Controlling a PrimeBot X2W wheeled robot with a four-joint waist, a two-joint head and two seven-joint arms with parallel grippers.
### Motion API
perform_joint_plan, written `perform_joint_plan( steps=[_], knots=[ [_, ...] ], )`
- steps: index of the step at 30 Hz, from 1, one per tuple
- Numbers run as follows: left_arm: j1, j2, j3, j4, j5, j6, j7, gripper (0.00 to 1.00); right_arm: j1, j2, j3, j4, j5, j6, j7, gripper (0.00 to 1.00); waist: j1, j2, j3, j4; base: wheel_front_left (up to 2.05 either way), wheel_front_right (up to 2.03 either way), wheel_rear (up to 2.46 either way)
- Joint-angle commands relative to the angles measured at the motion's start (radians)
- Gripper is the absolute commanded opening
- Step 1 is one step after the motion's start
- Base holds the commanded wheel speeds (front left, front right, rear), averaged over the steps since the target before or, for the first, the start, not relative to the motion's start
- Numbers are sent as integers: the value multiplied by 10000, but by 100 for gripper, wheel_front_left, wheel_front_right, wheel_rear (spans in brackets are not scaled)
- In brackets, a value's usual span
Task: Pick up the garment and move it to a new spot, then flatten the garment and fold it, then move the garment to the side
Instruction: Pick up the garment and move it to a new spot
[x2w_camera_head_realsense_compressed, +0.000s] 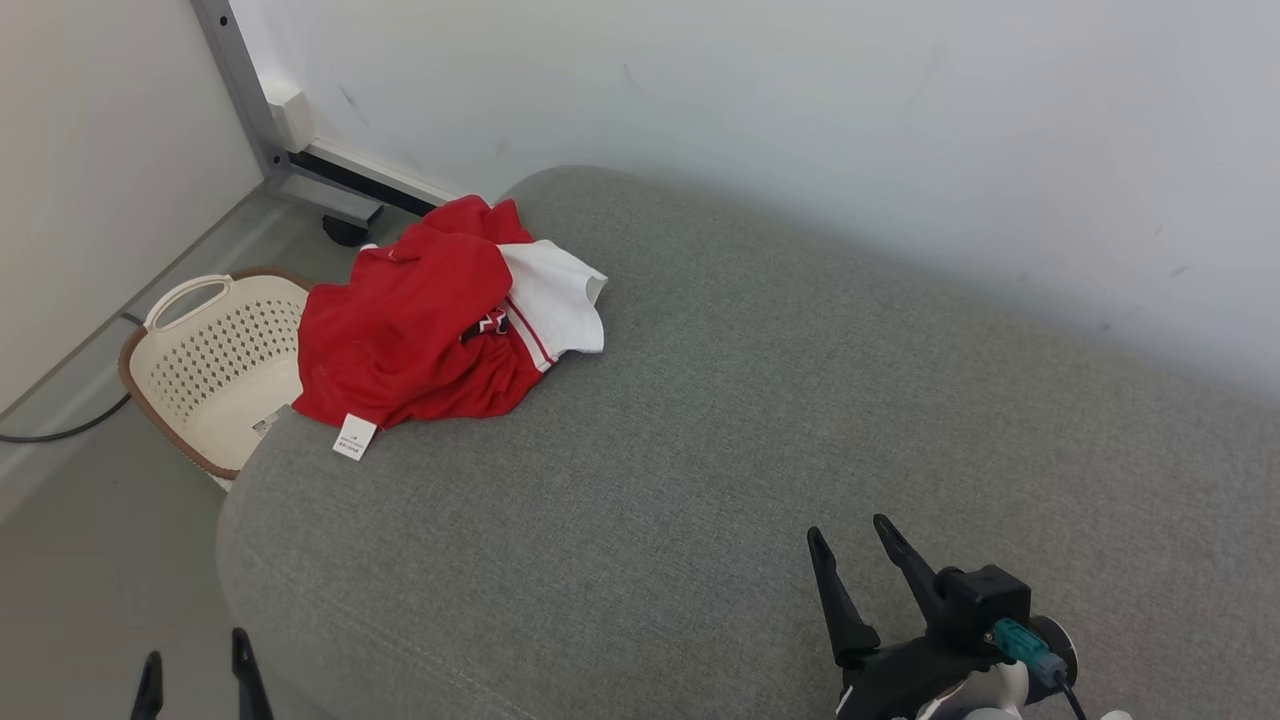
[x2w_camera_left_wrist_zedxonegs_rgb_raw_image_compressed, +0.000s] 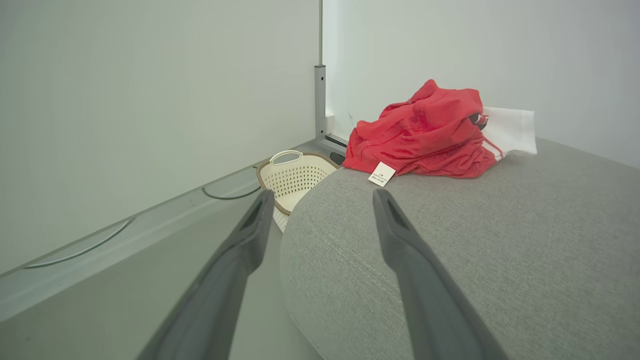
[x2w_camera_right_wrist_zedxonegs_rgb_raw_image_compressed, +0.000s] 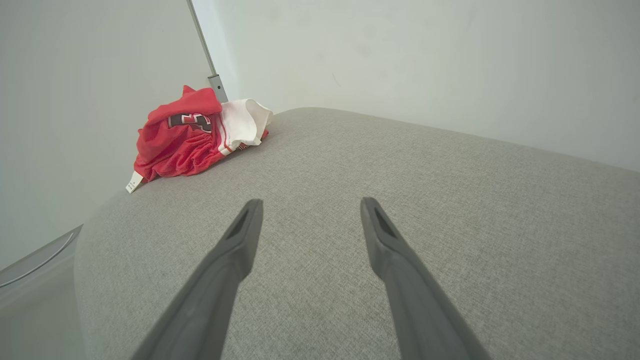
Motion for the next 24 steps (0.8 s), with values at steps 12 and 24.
perform_joint_plan(
  steps=[12,24],
  knots=[
    [-4098,64,-830,2661,-1115,-1136,1931,100,494,-21,-745,-634,-592,33,115,100,0,0,622,-29,0,0,0],
    [-8211,1233,-711,5689,-2340,-1414,4650,100,832,-24,-596,-2855,-1666,30,1458,100,0,0,2430,-2519,0,0,0]
  ],
)
